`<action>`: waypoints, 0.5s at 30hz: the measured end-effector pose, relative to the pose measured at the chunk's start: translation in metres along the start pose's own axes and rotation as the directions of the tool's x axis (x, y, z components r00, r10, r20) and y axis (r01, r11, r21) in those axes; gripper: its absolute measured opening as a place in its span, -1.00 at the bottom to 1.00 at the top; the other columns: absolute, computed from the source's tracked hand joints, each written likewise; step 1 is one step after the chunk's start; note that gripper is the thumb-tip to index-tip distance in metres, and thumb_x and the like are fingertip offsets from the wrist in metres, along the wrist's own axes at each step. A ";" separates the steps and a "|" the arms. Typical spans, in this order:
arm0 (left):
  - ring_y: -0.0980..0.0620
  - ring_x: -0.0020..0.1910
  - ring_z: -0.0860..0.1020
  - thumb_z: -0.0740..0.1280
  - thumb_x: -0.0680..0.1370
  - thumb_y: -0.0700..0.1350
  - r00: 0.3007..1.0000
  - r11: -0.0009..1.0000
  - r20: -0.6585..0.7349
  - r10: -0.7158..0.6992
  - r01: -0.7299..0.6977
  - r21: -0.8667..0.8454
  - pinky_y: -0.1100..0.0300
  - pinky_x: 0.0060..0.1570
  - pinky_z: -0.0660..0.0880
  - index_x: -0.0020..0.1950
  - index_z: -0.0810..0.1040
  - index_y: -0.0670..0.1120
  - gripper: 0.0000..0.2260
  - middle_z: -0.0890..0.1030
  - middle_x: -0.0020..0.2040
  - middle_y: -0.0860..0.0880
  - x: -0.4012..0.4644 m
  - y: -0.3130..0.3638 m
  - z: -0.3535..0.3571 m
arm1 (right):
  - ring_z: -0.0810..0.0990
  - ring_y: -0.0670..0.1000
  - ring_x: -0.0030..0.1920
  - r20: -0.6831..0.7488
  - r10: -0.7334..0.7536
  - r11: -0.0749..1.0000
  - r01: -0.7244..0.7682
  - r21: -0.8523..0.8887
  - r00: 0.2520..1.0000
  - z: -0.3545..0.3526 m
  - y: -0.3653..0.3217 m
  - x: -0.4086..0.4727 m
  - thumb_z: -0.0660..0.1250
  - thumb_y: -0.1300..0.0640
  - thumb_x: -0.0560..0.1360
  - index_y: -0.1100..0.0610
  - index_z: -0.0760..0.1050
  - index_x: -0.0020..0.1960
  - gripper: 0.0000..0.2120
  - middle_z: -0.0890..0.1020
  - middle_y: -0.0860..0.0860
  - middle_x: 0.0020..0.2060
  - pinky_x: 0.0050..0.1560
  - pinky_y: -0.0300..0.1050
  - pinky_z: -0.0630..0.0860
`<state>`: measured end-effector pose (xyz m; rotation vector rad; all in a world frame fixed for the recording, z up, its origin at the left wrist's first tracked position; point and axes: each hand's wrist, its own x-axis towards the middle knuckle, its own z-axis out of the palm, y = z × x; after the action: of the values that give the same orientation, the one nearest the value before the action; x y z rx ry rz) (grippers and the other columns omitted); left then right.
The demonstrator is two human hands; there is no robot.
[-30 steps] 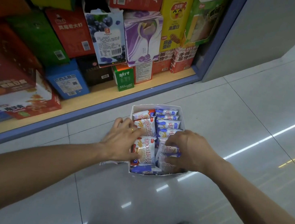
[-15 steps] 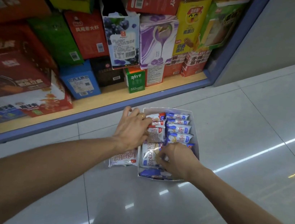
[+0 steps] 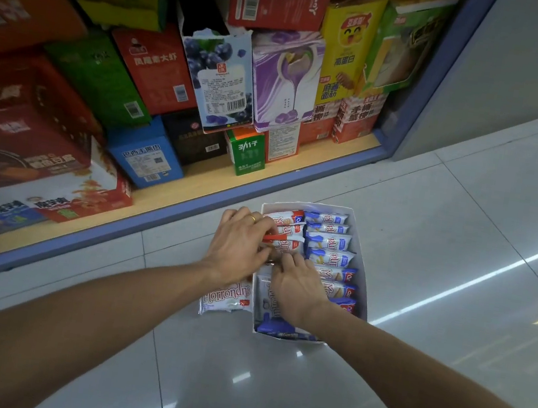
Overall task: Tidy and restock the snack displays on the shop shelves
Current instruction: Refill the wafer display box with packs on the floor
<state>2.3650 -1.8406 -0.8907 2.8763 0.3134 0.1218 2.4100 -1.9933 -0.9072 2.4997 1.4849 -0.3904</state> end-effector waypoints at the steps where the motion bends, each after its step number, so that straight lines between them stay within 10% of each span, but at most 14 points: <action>1: 0.05 0.18 0.43 0.41 0.56 0.07 1.000 1.000 -0.005 -0.007 0.007 -0.002 0.13 0.23 0.21 0.26 0.56 0.09 -0.72 0.62 0.16 0.08 0.000 -0.002 0.000 | 0.35 0.19 0.31 0.004 0.006 0.999 -0.006 0.037 1.000 -0.002 -0.001 0.000 0.31 0.25 0.54 0.22 0.49 0.31 -0.66 0.41 0.20 0.30 0.35 0.07 0.34; 10: 0.01 0.21 0.40 0.45 0.54 0.14 0.992 0.999 0.123 0.022 -0.016 -0.046 0.09 0.28 0.32 0.38 0.57 0.12 -0.59 0.46 0.21 0.01 0.002 -0.002 0.006 | 0.54 0.00 -0.04 -0.124 0.151 0.825 -0.056 0.562 0.981 -0.049 0.035 -0.031 0.45 0.08 0.50 -0.05 0.52 0.11 -0.78 0.66 -0.04 -0.03 -0.04 -0.06 0.56; 15: 0.11 0.21 0.40 0.34 0.64 0.03 0.996 0.966 -0.072 -0.046 0.026 -0.257 0.14 0.16 0.52 0.39 0.45 -0.01 -0.66 0.38 0.30 -0.02 -0.013 -0.019 -0.006 | 0.67 0.04 -0.07 -0.114 0.326 0.714 -0.165 0.681 0.939 -0.073 0.086 -0.042 0.50 0.03 0.45 -0.02 0.53 0.10 -0.73 0.72 -0.04 -0.01 -0.10 -0.04 0.60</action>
<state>2.3483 -1.8240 -0.8901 2.6123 0.3377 0.2485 2.4749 -2.0462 -0.8208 3.3644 1.1777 -0.7115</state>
